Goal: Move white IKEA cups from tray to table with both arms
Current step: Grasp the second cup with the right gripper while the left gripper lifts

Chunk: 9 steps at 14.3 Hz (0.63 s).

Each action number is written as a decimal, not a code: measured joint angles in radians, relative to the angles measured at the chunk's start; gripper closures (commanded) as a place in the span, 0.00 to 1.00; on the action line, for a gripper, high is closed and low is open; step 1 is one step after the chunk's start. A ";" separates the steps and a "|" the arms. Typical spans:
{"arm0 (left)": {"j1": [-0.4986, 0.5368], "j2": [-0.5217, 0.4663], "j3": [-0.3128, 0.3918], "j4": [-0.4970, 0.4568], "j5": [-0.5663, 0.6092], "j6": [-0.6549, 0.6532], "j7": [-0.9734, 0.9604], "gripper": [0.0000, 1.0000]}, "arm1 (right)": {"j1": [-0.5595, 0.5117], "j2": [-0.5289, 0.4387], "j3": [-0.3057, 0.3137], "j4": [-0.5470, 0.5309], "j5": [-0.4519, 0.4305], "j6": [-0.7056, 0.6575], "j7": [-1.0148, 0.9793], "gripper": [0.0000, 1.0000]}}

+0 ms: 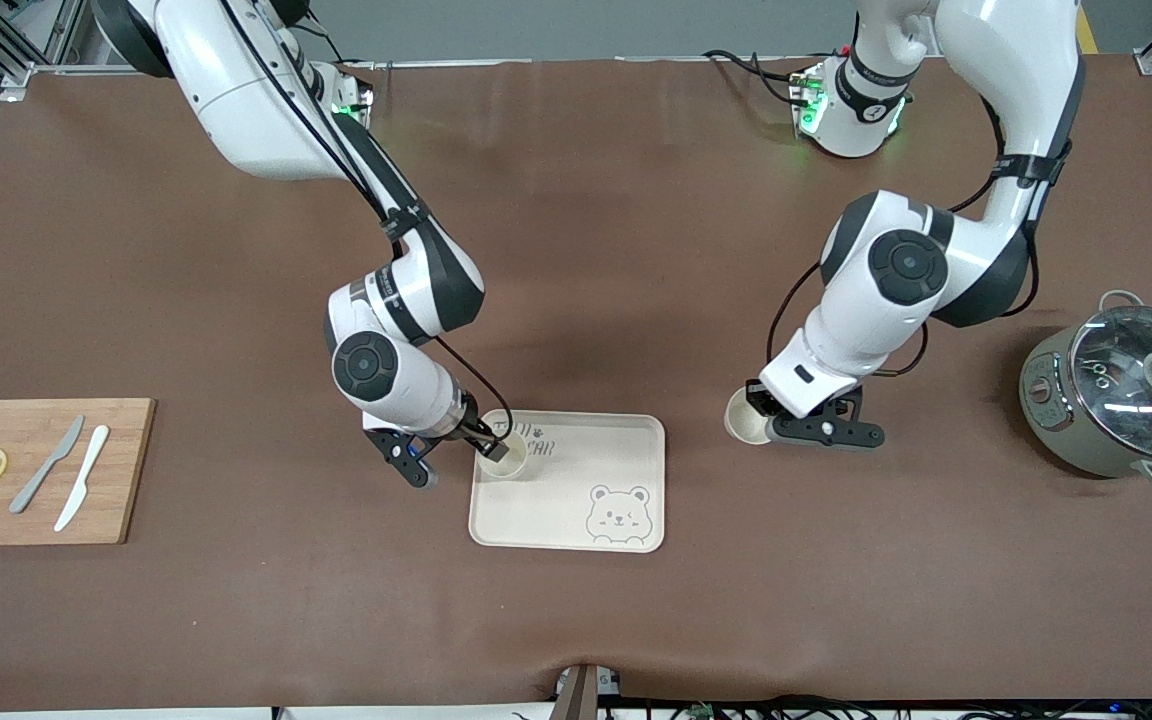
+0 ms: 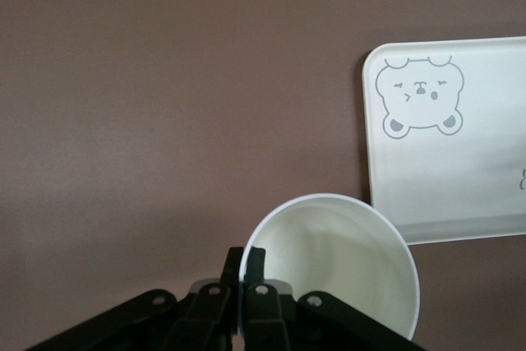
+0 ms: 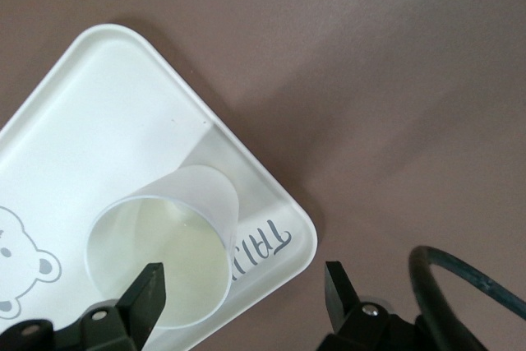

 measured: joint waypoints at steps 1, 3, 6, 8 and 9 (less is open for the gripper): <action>0.021 -0.019 -0.011 -0.042 0.000 0.042 0.007 1.00 | 0.005 0.005 0.000 0.001 -0.001 0.000 0.001 0.43; 0.076 -0.053 -0.047 -0.128 0.000 0.125 0.018 1.00 | 0.012 0.013 0.000 0.001 -0.002 0.012 0.021 0.51; 0.172 -0.106 -0.099 -0.238 0.000 0.193 0.061 1.00 | 0.014 0.025 0.000 0.003 -0.004 0.041 0.038 0.88; 0.227 -0.149 -0.120 -0.297 0.000 0.199 0.107 1.00 | 0.015 0.030 -0.001 0.005 -0.014 0.046 0.039 1.00; 0.248 -0.173 -0.124 -0.326 0.000 0.200 0.129 1.00 | 0.015 0.030 -0.001 0.006 -0.027 0.047 0.040 1.00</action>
